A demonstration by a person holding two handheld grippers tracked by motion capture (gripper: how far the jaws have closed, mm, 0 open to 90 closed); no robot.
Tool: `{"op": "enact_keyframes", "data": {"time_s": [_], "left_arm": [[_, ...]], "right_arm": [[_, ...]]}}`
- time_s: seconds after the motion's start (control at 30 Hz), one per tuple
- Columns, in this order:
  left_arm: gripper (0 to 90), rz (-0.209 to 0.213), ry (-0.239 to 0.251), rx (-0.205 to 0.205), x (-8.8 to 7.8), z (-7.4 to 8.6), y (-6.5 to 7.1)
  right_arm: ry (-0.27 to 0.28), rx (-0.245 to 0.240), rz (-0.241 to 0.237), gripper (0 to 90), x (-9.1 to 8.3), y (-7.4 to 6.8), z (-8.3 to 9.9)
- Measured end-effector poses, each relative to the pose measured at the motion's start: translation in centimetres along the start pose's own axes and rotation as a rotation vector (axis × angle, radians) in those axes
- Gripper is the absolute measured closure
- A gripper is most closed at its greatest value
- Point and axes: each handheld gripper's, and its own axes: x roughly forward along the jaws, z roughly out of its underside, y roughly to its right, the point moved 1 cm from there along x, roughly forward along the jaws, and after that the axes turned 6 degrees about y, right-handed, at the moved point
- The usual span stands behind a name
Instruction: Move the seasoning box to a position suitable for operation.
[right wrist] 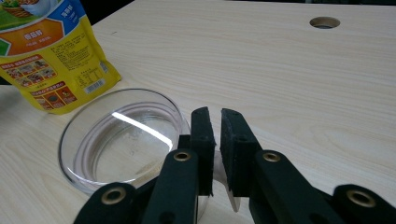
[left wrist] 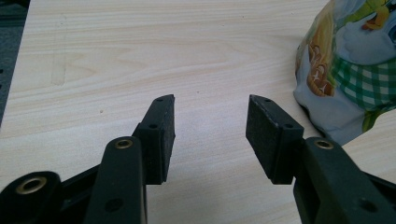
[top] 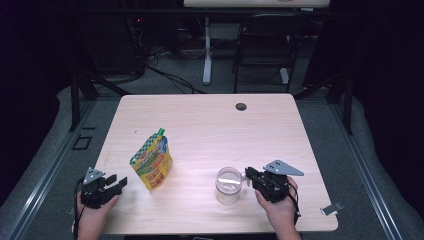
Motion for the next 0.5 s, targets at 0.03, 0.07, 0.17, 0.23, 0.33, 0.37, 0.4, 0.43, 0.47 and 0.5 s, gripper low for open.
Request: {"op": "enact_keyframes", "data": {"time_s": [0.03,0.07,0.17,0.23,0.33,0.37,0.4,0.43,0.47,0.5], "left_arm": [[52.1,0.000,0.000,0.000,0.00,0.00,0.00],[52.1,0.000,0.000,0.000,0.00,0.00,0.00],[52.1,0.001,-0.001,0.001,0.02,0.00,-0.01],[52.1,0.001,-0.002,0.001,0.02,-0.01,0.00],[52.1,0.001,0.006,-0.001,0.07,0.01,0.03],[52.0,0.001,0.006,-0.001,0.07,0.01,0.03],[52.1,0.000,0.005,-0.001,0.08,0.02,0.03],[52.1,0.000,0.005,-0.001,0.08,0.01,0.03],[52.1,0.000,0.005,0.000,0.08,0.01,0.02],[52.1,0.000,0.005,0.000,0.08,0.01,0.02]], "right_arm": [[0.000,0.000,0.000,83.8,0.00,0.00,0.00],[0.001,0.001,0.000,83.9,0.01,0.00,0.00],[-0.001,0.001,0.000,84.3,0.02,0.04,0.01],[-0.003,0.001,0.002,84.6,0.04,0.05,0.03],[-0.005,0.003,0.003,84.7,0.05,0.09,0.08],[-0.005,0.003,0.003,84.7,0.05,0.09,0.08],[-0.004,0.006,0.000,84.8,0.06,0.13,0.09],[-0.004,0.007,0.000,85.0,0.05,0.14,0.10],[-0.004,0.008,0.000,85.0,0.05,0.14,0.11],[-0.004,0.008,0.000,85.0,0.05,0.14,0.11]]}}
